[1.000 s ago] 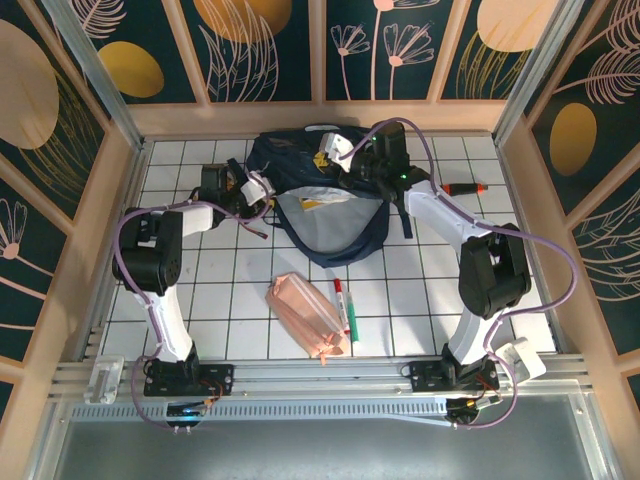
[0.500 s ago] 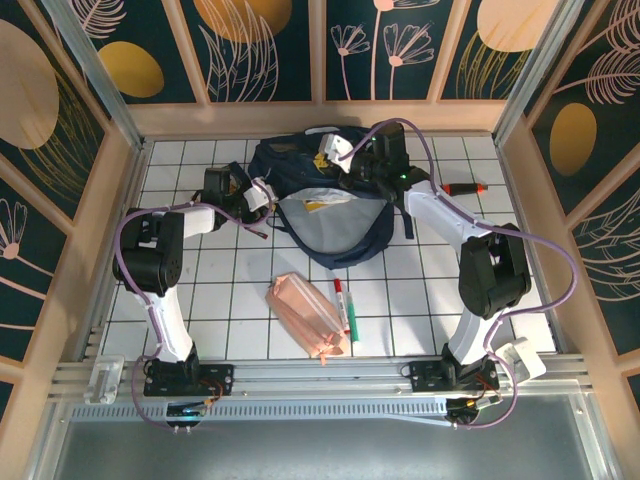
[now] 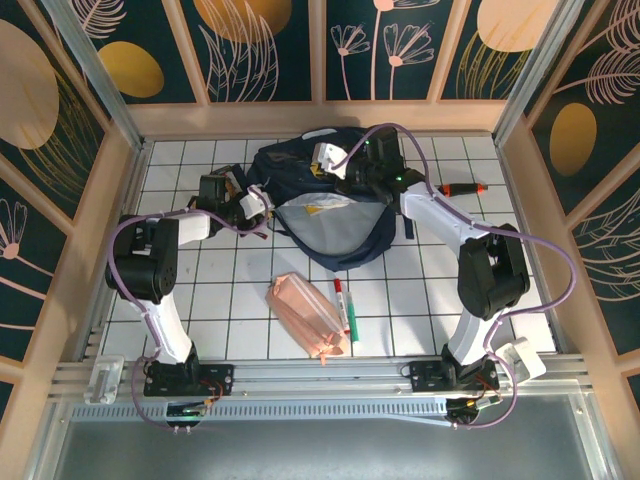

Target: Pack books, pencil case, and school supplies into a backpack

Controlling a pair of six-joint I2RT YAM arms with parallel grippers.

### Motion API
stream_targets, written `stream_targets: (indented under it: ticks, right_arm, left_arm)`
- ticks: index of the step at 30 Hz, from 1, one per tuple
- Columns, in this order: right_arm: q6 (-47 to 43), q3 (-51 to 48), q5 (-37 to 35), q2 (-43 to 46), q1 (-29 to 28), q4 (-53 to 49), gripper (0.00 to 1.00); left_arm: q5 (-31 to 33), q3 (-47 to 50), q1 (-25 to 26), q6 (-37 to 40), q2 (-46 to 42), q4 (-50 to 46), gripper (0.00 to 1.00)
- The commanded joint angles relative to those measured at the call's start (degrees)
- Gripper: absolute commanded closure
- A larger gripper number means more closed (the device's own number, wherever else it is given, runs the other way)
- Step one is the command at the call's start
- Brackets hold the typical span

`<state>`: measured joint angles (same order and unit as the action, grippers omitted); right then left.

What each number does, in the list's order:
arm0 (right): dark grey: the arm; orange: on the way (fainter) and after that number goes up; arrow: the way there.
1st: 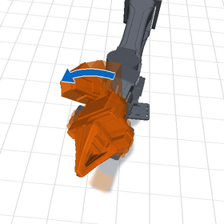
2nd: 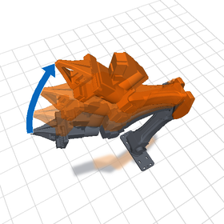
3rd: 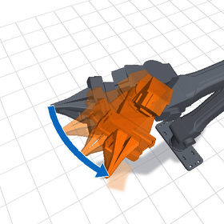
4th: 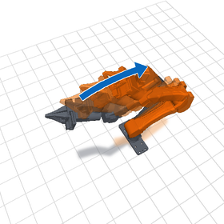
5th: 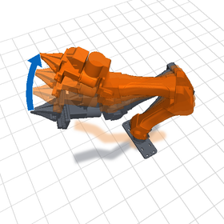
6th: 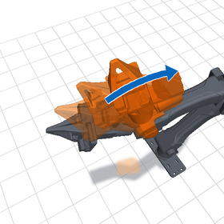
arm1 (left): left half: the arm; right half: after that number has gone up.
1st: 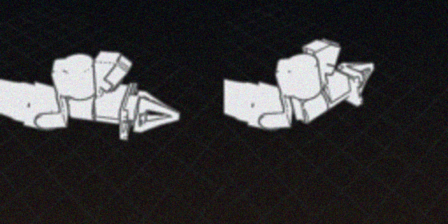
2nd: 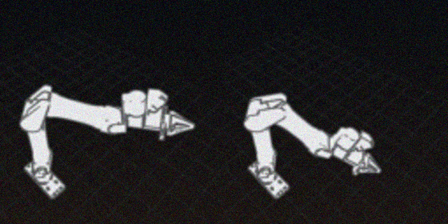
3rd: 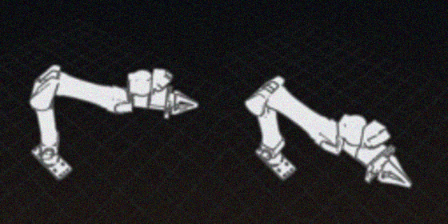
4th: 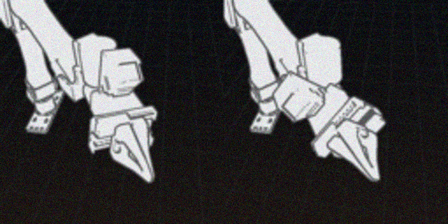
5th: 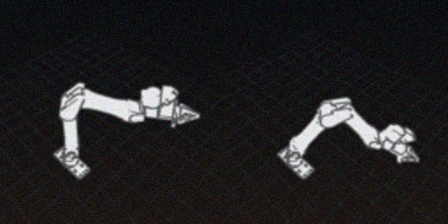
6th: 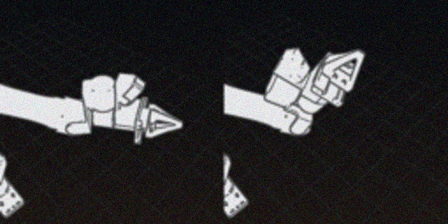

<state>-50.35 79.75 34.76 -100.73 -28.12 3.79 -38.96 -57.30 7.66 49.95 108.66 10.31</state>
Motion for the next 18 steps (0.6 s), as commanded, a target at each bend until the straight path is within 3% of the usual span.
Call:
stream_targets:
  ticks: [1,8,13,18]
  right_arm:
    - [-1.2,0.4,-1.5,1.2,0.0,2.6,1.00]
    - [-0.8,0.8,-1.4,0.7,0.0,2.4,1.00]
    - [-0.7,0.7,-1.3,0.6,0.1,2.8,1.00]
    - [-0.3,0.9,-1.5,0.4,0.1,2.9,1.00]
  left_arm:
    - [-3.7,-1.1,0.2,2.9,0.0,-4.4,0.90]
    - [-3.8,1.2,0.2,2.6,-1.5,-1.9,0.79]
    - [-3.5,3.5,0.2,2.1,-2.6,-0.2,0.80]
    - [-1.2,4.0,0.2,-3.2,-3.2,0.9,0.82]
